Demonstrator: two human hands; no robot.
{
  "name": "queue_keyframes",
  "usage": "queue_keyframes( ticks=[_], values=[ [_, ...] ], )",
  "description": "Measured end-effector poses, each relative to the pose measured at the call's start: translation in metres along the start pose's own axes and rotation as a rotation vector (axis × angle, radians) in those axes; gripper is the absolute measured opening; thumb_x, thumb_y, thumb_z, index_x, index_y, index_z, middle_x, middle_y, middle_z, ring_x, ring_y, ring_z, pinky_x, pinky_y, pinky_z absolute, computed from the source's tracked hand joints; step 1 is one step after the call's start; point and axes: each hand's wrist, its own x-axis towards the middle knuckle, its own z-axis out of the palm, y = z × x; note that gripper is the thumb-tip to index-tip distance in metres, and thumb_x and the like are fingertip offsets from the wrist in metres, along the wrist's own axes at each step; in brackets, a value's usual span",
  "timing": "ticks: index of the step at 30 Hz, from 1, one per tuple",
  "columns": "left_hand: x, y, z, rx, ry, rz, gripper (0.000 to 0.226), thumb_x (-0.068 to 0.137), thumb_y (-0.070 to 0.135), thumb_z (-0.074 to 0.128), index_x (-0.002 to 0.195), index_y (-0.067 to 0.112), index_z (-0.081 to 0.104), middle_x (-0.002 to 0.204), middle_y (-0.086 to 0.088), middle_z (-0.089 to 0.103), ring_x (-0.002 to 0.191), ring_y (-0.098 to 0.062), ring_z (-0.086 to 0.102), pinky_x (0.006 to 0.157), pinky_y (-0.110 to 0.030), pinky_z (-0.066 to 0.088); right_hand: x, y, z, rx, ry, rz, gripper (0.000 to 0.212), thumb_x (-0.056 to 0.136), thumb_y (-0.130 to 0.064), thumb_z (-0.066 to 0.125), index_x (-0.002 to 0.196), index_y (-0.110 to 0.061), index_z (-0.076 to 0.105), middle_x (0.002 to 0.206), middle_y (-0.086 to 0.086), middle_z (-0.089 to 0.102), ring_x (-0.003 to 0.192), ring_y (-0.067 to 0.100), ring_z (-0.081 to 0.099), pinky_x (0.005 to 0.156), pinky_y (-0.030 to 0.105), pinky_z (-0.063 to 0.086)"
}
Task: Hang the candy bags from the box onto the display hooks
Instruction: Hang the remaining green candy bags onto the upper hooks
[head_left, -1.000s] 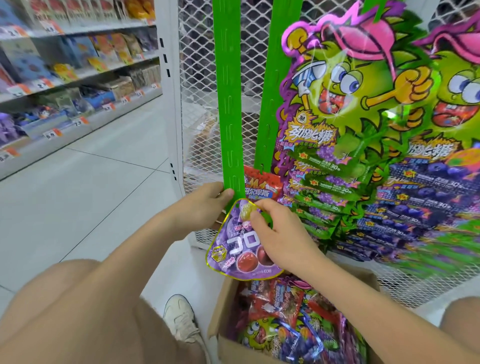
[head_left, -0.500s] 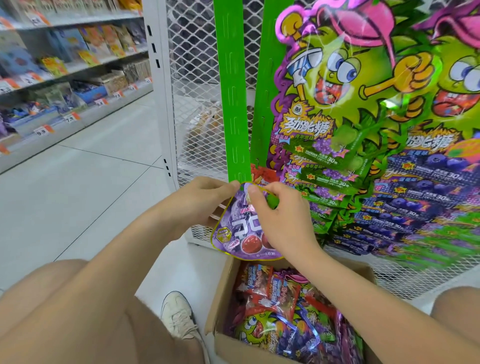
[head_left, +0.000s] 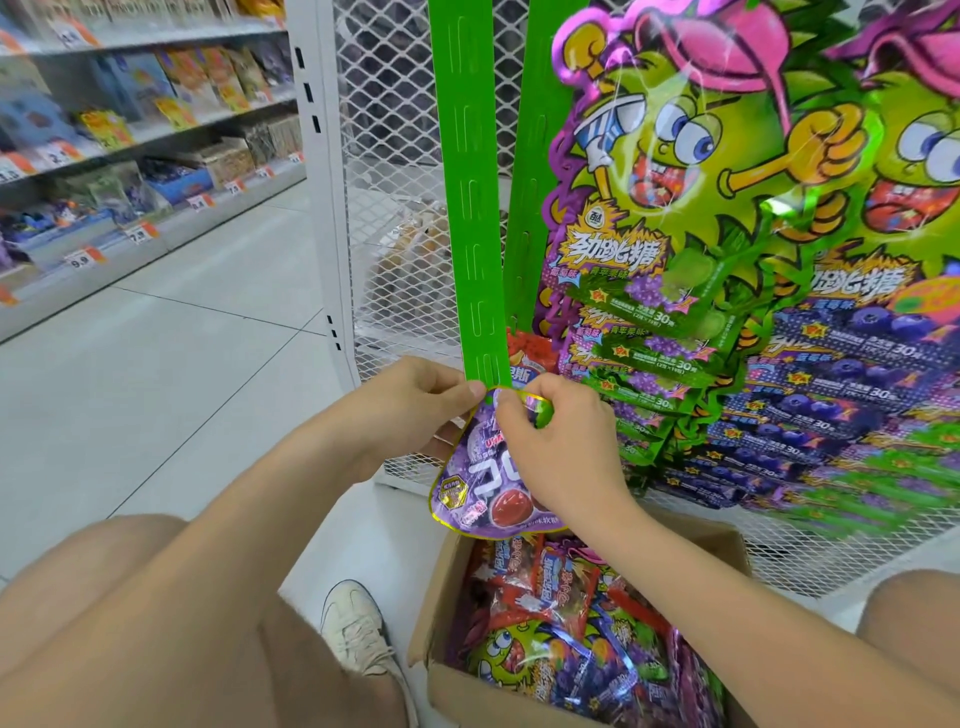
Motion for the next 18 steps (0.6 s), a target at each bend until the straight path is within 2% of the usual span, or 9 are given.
queue_keyframes(
  ticks=[3,6,9,11,16,18],
  values=[
    [0.002,-0.002,0.001,0.012,0.008,0.000,0.032,0.110,0.029,0.056,0.107,0.006,0.077,0.105,-0.012,0.080,0.079,-0.018,0.071,0.082,-0.035,0.064,-0.002,0.002,0.001,-0.012,-0.007,0.005,0.043,0.098,-0.035,0.067,0.066,-0.011,0.051,0.049,0.002,0.037,0.052,0.031,0.040,0.054,0.038,0.025],
    [0.004,-0.004,0.002,0.003,0.017,-0.001,0.030,0.109,0.028,0.058,0.104,0.006,0.077,0.093,-0.007,0.078,0.076,-0.015,0.068,0.086,-0.039,0.063,-0.003,0.002,0.001,-0.054,-0.015,-0.009,0.043,0.099,-0.036,0.065,0.066,-0.017,0.046,0.047,0.000,0.032,0.048,0.025,0.036,0.055,0.042,0.028],
    [0.004,-0.005,0.003,-0.017,0.010,-0.012,0.028,0.109,0.028,0.058,0.101,0.009,0.077,0.087,-0.001,0.075,0.073,-0.011,0.066,0.078,-0.032,0.061,-0.005,0.002,0.000,-0.109,-0.029,-0.015,0.043,0.098,-0.039,0.065,0.066,-0.025,0.041,0.046,0.000,0.030,0.047,0.021,0.035,0.058,0.044,0.034],
    [0.003,-0.005,0.004,-0.019,0.013,-0.005,0.027,0.109,0.027,0.058,0.098,0.011,0.077,0.085,0.000,0.075,0.074,-0.010,0.067,0.075,-0.029,0.059,-0.007,0.003,0.000,-0.106,-0.038,-0.005,0.042,0.099,-0.041,0.064,0.067,-0.026,0.041,0.048,-0.002,0.031,0.047,0.018,0.033,0.057,0.043,0.032],
    [0.004,-0.006,0.008,0.014,0.034,0.020,0.031,0.110,0.028,0.055,0.104,0.005,0.075,0.107,-0.020,0.077,0.084,-0.017,0.070,0.079,-0.033,0.060,-0.007,0.004,-0.002,-0.029,-0.035,0.000,0.044,0.101,-0.038,0.063,0.065,-0.028,0.042,0.049,-0.003,0.035,0.050,0.018,0.036,0.056,0.040,0.029],
    [0.004,-0.007,0.011,0.015,0.053,0.027,0.031,0.110,0.027,0.055,0.104,0.004,0.075,0.109,-0.024,0.075,0.084,-0.020,0.070,0.080,-0.036,0.060,-0.007,0.005,-0.003,-0.003,-0.043,0.008,0.043,0.102,-0.037,0.063,0.064,-0.028,0.044,0.050,-0.004,0.038,0.051,0.016,0.037,0.056,0.038,0.029]
  ],
)
